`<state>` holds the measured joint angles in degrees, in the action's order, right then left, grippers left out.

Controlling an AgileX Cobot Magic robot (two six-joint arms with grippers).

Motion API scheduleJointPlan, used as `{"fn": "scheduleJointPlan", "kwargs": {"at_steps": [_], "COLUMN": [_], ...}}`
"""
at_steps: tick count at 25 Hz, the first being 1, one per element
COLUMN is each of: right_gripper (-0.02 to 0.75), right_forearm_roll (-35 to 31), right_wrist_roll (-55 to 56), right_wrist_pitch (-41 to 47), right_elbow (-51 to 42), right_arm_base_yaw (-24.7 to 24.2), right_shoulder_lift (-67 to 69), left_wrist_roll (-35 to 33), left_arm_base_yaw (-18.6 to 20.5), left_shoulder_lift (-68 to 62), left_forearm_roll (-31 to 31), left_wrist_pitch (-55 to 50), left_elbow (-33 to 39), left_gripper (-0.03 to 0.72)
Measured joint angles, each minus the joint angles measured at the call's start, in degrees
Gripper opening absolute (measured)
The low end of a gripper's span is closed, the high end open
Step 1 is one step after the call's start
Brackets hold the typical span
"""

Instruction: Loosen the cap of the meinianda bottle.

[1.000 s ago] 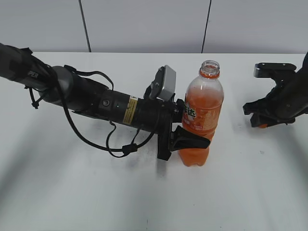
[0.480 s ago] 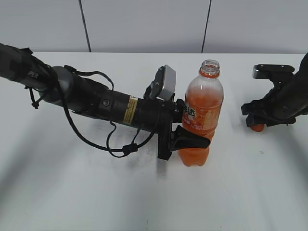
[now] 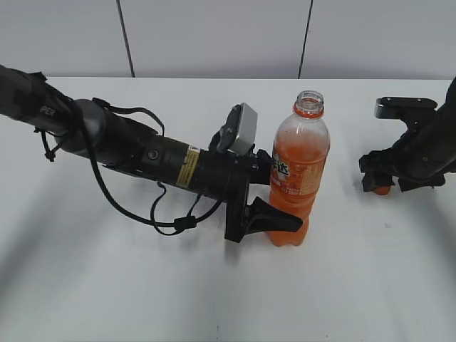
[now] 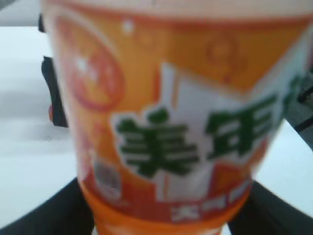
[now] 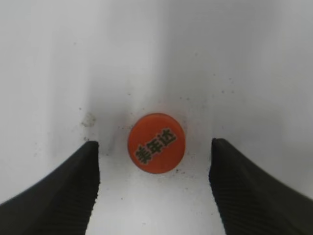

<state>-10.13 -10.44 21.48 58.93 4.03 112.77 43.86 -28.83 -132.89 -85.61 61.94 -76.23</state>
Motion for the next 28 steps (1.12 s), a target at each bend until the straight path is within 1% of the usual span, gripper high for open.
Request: {"fn": "scheduleJointPlan", "kwargs": {"at_steps": [3, 6, 9, 12, 13, 17, 19, 21, 23, 26, 28], "right_gripper": [0.526, 0.526, 0.526, 0.526, 0.526, 0.526, 0.526, 0.526, 0.526, 0.526, 0.526], "right_forearm_roll": [0.0, 0.0, 0.0, 0.0, 0.0, 0.5, 1.3, 2.9, 6.2, 12.7, 17.3], "right_wrist_roll": [-0.3, -0.7, -1.2, -1.5, -1.7, -1.8, -1.8, -1.8, -1.8, -1.8, -1.9], "right_wrist_pitch": [1.0, 2.3, 3.2, 3.3, 3.3, 2.3, 1.0, -1.1, -3.7, -8.5, -11.6], "right_elbow": [0.0, 0.0, 0.0, 0.0, 0.0, 0.0, 0.0, 0.0, 0.0, 0.0, 0.0], "right_arm_base_yaw": [0.0, 0.0, 0.0, 0.0, 0.0, 0.0, 0.0, 0.0, 0.0, 0.0, 0.0], "right_shoulder_lift": [-1.4, -2.8, -4.5, -6.2, -6.8, -9.4, -10.8, -12.2, -13.8, -16.3, -17.6], "left_wrist_roll": [0.1, 0.3, 2.6, 6.3, 7.6, 10.4, 11.0, 12.8, 15.4, 17.6, 18.0], "left_arm_base_yaw": [1.6, 4.2, 6.7, 9.1, 10.0, 13.3, 14.6, 15.1, 15.1, 15.1, 15.1], "left_shoulder_lift": [-0.4, -0.4, -0.4, -0.3, -0.2, 2.9, 5.2, 8.1, 11.1, 15.2, 17.1], "left_forearm_roll": [-1.0, -2.7, -8.7, -17.2, -18.3, -18.6, -18.6, -18.6, -18.6, -18.5, -15.8], "left_wrist_pitch": [1.2, 4.2, 5.7, 5.3, 4.9, 3.7, 1.9, -3.2, -11.3, -27.0, -39.1], "left_elbow": [0.0, 0.0, 0.0, 0.0, 0.0, 0.1, 0.1, 0.1, 0.1, 0.1, 0.1], "left_gripper": [0.537, 0.552, 0.552, 0.552, 0.552, 0.548, 0.531, 0.500, 0.470, 0.452, 0.451]}}
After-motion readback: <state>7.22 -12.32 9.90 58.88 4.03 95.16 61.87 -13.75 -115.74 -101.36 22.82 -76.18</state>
